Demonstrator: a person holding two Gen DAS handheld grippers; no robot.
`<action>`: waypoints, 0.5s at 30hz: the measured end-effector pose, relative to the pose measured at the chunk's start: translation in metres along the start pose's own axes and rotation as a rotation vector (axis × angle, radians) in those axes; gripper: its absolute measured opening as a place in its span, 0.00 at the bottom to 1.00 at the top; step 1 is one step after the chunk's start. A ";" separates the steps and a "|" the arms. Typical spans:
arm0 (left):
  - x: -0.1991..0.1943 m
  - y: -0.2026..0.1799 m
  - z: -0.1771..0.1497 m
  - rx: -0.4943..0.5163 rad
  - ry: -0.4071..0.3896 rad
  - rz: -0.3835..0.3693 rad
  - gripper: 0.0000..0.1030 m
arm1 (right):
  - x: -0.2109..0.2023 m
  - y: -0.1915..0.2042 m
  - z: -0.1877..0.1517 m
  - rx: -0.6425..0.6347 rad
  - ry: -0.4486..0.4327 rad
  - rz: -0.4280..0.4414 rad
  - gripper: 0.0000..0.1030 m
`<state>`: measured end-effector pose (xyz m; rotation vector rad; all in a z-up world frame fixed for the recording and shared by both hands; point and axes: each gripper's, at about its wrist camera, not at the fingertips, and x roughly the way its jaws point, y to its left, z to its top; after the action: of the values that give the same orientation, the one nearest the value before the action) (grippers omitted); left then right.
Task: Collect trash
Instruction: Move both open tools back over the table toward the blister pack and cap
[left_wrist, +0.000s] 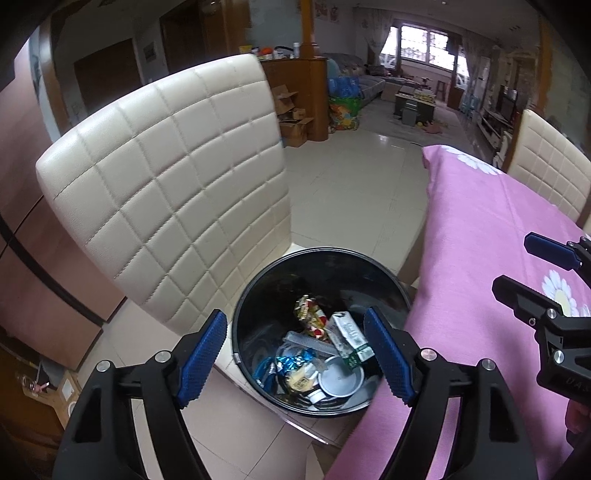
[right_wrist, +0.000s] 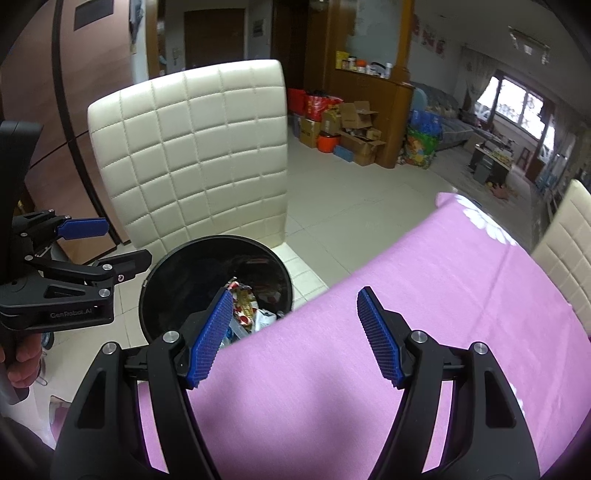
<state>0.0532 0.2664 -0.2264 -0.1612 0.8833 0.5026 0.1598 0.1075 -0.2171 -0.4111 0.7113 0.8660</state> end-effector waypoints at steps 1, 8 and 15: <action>-0.002 -0.003 0.000 0.008 -0.001 -0.006 0.73 | -0.003 -0.003 -0.002 0.006 0.000 -0.008 0.68; -0.020 -0.044 -0.005 0.097 -0.021 -0.075 0.73 | -0.037 -0.029 -0.030 0.072 0.002 -0.096 0.68; -0.044 -0.082 -0.010 0.164 -0.038 -0.135 0.73 | -0.085 -0.051 -0.062 0.137 -0.013 -0.178 0.68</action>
<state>0.0623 0.1761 -0.2045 -0.0606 0.8660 0.3045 0.1389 -0.0056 -0.1976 -0.3400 0.7066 0.6479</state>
